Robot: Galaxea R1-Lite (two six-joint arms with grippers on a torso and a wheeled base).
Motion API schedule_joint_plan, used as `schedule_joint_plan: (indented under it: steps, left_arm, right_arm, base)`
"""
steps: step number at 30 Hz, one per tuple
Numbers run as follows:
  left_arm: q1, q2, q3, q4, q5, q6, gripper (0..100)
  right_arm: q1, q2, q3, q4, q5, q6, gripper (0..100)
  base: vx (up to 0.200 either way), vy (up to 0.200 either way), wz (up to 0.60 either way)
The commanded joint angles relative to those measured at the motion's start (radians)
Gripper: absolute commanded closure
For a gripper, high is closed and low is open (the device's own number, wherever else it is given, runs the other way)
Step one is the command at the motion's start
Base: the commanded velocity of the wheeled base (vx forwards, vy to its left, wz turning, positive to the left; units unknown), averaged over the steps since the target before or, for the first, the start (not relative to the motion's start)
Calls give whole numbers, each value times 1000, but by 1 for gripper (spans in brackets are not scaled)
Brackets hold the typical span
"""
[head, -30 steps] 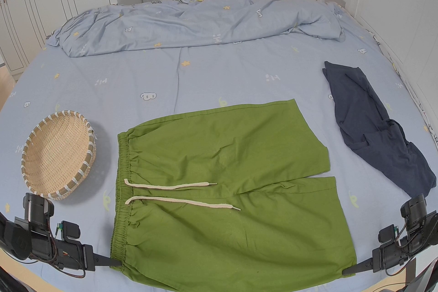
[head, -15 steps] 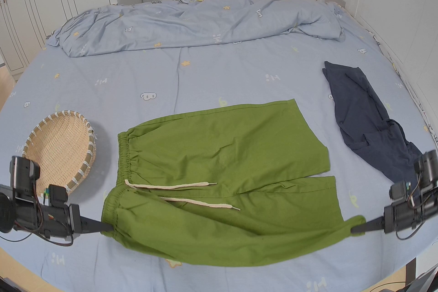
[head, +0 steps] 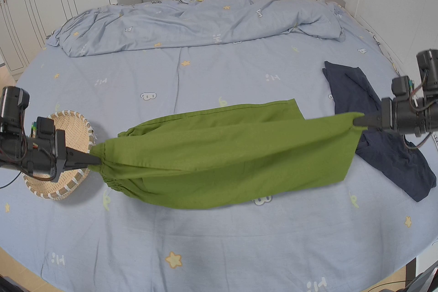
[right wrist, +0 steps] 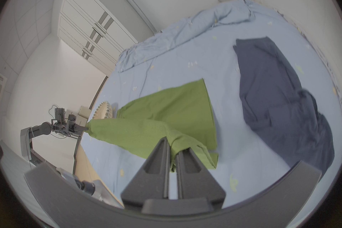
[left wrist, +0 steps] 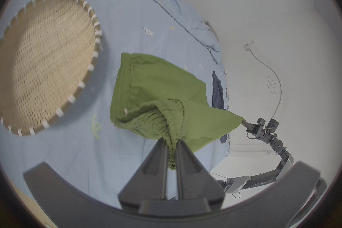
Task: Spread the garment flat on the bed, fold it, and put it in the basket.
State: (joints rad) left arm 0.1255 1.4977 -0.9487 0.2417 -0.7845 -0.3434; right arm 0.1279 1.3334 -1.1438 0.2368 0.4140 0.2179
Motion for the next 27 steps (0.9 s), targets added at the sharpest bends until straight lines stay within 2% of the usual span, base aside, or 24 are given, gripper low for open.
schedule_joint_plan:
  steps: [1,9,13,27]
  left_arm:
    - [20,174,-188,53,1,-3,100]
    - [26,246,-236,54,1,11,100]
    - [62,273,-263,54,1,12,100]
    - [59,268,-282,50,1,12,100]
  right_arm:
    - [64,185,-237,24,-61,20,100]
    - [65,268,-386,64,-63,17,100]
    - [59,309,-465,101,-67,12,100]
    - [58,351,-568,101,-69,8,100]
  base:
    - [0,0,0]
    - [0,0,0]
    - [0,0,0]
    - [0,0,0]
